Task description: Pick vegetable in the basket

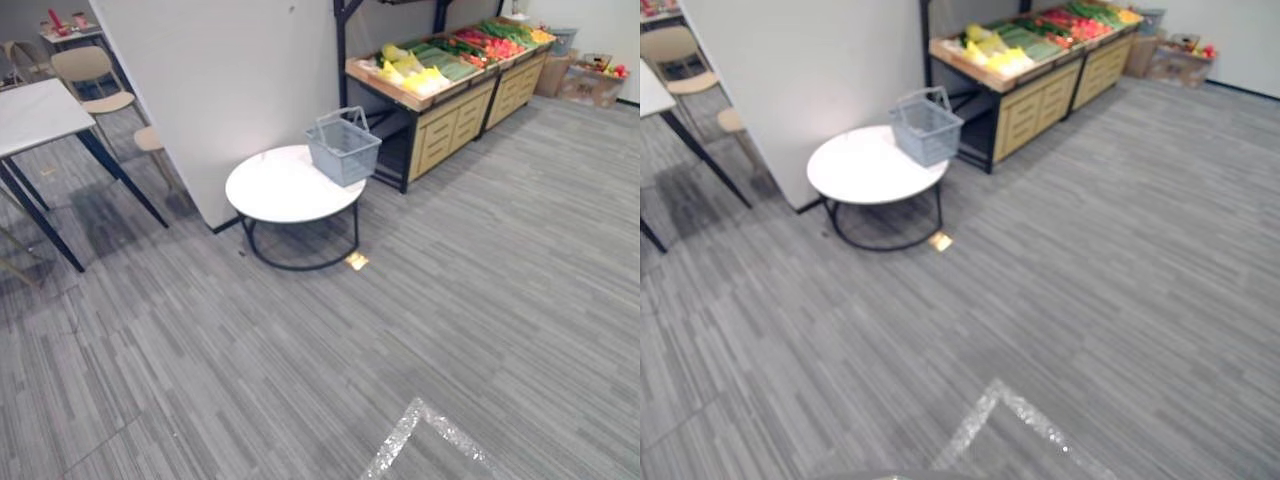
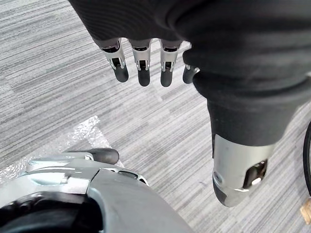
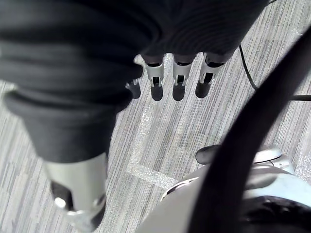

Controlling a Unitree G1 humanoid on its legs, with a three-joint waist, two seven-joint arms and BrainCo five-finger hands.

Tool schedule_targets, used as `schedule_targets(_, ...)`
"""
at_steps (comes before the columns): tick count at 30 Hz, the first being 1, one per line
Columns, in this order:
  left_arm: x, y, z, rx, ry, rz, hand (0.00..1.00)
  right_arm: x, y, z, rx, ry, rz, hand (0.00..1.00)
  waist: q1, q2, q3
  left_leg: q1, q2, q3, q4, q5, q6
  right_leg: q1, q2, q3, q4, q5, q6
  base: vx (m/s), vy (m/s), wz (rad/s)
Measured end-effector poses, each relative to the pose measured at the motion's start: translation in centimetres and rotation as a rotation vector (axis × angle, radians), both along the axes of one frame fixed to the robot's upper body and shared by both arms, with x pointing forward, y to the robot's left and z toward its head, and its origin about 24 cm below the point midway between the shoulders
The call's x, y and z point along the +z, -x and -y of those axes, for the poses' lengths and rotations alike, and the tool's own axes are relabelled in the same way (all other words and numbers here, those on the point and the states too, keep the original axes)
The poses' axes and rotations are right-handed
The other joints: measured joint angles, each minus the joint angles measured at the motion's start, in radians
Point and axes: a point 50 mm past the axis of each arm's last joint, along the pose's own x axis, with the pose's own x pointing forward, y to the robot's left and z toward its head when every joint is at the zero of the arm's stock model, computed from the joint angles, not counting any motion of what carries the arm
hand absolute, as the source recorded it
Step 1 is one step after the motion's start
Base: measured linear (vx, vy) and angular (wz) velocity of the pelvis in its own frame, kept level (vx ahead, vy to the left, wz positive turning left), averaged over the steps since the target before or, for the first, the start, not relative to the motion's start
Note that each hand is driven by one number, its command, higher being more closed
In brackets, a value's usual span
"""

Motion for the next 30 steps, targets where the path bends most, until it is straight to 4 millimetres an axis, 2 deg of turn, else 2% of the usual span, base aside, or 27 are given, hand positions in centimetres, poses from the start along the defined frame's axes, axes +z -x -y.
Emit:
schedule_targets(5, 0.04, -0.19, -0.04, -0.001, -0.004, 0.013, 0.0, 0.02, -0.64, -0.04, -0.019, -0.001, 0.021, 0.0, 0.0, 0.0, 0.01, 0.011, 0.0, 0.011, -0.001, -0.004, -0.006, 0.008, 0.0, 0.002, -0.001, -0.006, 0.01, -0.02, -0.028, -0.03)
schedule_targets(19, 0.07, -0.26, -0.02, -0.013, -0.008, 0.018, 0.0, 0.13, -0.72, -0.01, 0.011, 0.029, 0.034, 0.0, 0.007, -0.003, 0.011, 0.015, 0.004, 0.027, -0.003, -0.004, -0.006, 0.006, 0.003, 0.009, 0.001, -0.007, 0.01, -0.04, -0.037, -0.02)
schedule_targets(30, 0.07, -0.28, -0.06, -0.017, -0.003, 0.019, 0.0, 0.08, -0.47, -0.07, -0.04, 0.013, 0.038, 0.0, 0.008, -0.006, 0.011, 0.023, 0.005, 0.033, -0.005, -0.007, -0.011, 0.01, 0.004, 0.014, -0.002, -0.006, 0.01, -0.01, -0.031, -0.02)
